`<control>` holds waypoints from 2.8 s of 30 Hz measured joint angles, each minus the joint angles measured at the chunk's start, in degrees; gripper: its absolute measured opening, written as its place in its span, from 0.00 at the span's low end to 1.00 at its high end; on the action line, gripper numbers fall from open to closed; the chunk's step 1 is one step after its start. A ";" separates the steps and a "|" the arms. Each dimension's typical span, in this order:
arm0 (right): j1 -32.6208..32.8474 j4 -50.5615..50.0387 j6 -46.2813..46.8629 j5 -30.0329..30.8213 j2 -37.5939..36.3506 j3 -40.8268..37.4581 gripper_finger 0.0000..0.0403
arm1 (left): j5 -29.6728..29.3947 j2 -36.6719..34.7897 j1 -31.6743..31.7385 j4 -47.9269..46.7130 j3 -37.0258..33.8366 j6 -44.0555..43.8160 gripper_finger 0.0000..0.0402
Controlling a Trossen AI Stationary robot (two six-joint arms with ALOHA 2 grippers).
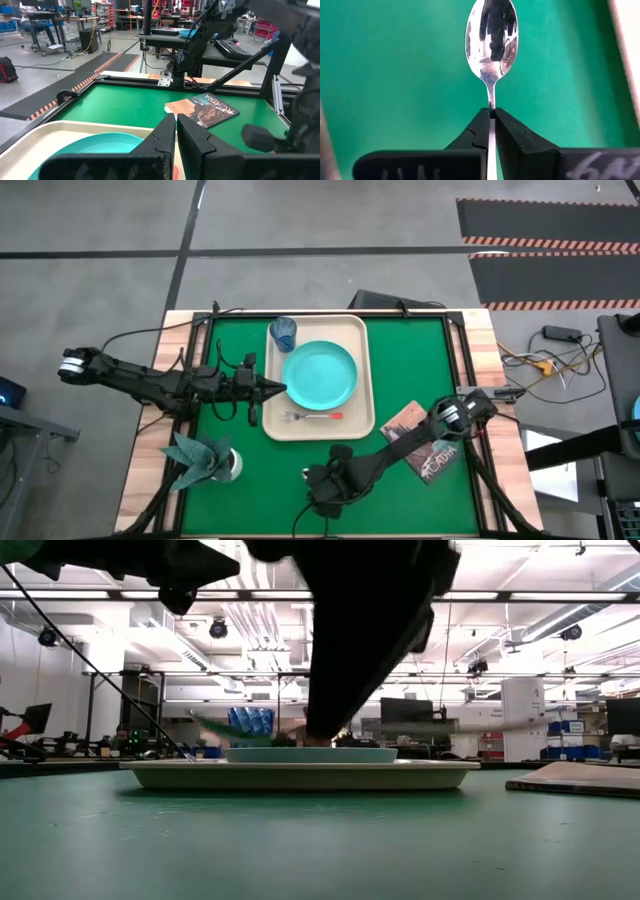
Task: Pick and place plate/cup/fork/spoon on tray
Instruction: Put the orange spoon on the serving tray to the right of the blue plate
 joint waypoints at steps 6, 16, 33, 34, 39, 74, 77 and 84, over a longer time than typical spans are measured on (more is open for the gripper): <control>-0.85 -3.63 -2.75 -7.10 -3.56 0.01 0.02 | 0.00 0.00 0.02 -0.04 0.00 -0.07 0.01; -1.32 -11.82 -8.06 -8.09 -9.39 0.03 0.02 | 0.00 0.00 0.02 -0.18 0.04 -0.20 0.01; -8.10 -19.42 -17.43 -6.25 -17.28 -0.08 0.02 | 0.02 0.00 0.05 -0.22 0.04 -1.60 0.01; -8.74 -19.89 -18.33 -5.90 -17.85 -0.08 0.02 | 0.02 0.00 0.06 -0.22 0.04 -1.60 0.01; -12.28 -20.42 -22.36 -5.55 -19.82 -0.15 0.02 | 0.02 0.00 0.06 -0.25 0.04 -1.60 0.01; -48.79 -16.50 -62.69 -12.80 -21.13 -0.25 0.02 | -0.46 0.00 -0.05 -2.40 0.04 -3.04 0.01; -50.50 -14.31 -64.55 -12.88 -21.06 -0.25 0.02 | -0.48 0.02 -0.03 -5.51 -0.06 -6.09 0.01; -52.94 -6.82 -68.42 -17.76 -20.92 -2.10 0.02 | -0.48 0.29 -0.20 0.15 -3.30 -8.55 0.01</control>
